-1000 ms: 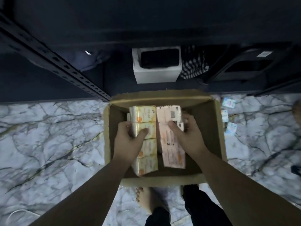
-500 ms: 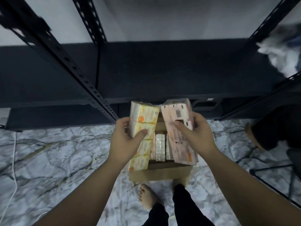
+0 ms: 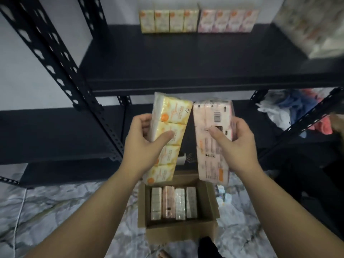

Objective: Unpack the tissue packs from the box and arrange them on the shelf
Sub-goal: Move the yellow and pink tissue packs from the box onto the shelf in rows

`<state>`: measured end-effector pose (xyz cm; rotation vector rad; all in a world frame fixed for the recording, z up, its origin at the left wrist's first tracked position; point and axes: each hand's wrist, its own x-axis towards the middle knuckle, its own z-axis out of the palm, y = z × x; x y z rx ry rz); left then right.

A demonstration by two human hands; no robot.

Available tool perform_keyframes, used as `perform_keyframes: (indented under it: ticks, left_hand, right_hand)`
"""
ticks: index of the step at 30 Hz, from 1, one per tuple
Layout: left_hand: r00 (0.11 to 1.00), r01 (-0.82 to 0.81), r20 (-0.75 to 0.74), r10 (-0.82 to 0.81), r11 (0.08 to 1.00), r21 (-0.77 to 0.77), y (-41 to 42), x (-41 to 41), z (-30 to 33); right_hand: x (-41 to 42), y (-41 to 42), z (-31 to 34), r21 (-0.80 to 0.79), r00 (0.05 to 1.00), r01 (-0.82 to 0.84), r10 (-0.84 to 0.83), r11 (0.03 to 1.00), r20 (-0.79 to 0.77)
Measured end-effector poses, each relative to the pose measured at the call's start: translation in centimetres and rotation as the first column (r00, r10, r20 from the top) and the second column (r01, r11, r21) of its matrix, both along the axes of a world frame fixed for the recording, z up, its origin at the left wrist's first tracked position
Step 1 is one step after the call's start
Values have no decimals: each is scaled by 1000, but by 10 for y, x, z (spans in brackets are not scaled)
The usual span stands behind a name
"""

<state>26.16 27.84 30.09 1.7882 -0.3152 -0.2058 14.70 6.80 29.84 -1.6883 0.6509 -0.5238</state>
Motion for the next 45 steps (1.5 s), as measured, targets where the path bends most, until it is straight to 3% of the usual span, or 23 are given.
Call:
perform_keyframes:
  ticks: [10, 17, 24, 29, 32, 37, 41, 45]
  left_hand:
    - [984, -3, 175, 20, 995, -99, -61, 42, 118]
    - [956, 10, 293, -4, 1000, -19, -104, 82, 177]
    - [910, 27, 387, -147, 954, 299, -122, 133, 178]
    - [823, 77, 419, -383, 807, 585, -122, 171, 163]
    - [776, 69, 391, -495, 683, 727, -122, 194, 151]
    - [728, 146, 310, -612, 580, 802, -125, 221, 136]
    - [708, 160, 312, -633, 574, 803, -125, 239, 134]
    - [678, 149, 340, -652, 574, 805, -126, 252, 135]
  right_hand:
    - [59, -76, 113, -74, 971, -98, 111, 992, 209]
    - [106, -144, 170, -204, 955, -190, 229, 960, 187]
    - [144, -205, 180, -446, 941, -321, 333, 836, -52]
    - [165, -218, 163, -612, 928, -370, 309, 699, -209]
    - [175, -217, 154, -630, 904, -427, 286, 648, -319]
    - [193, -208, 145, -653, 850, -513, 225, 558, -476]
    - [196, -207, 148, -639, 849, -502, 191, 582, -492]
    - [192, -202, 154, -711, 852, -493, 111, 501, -512]
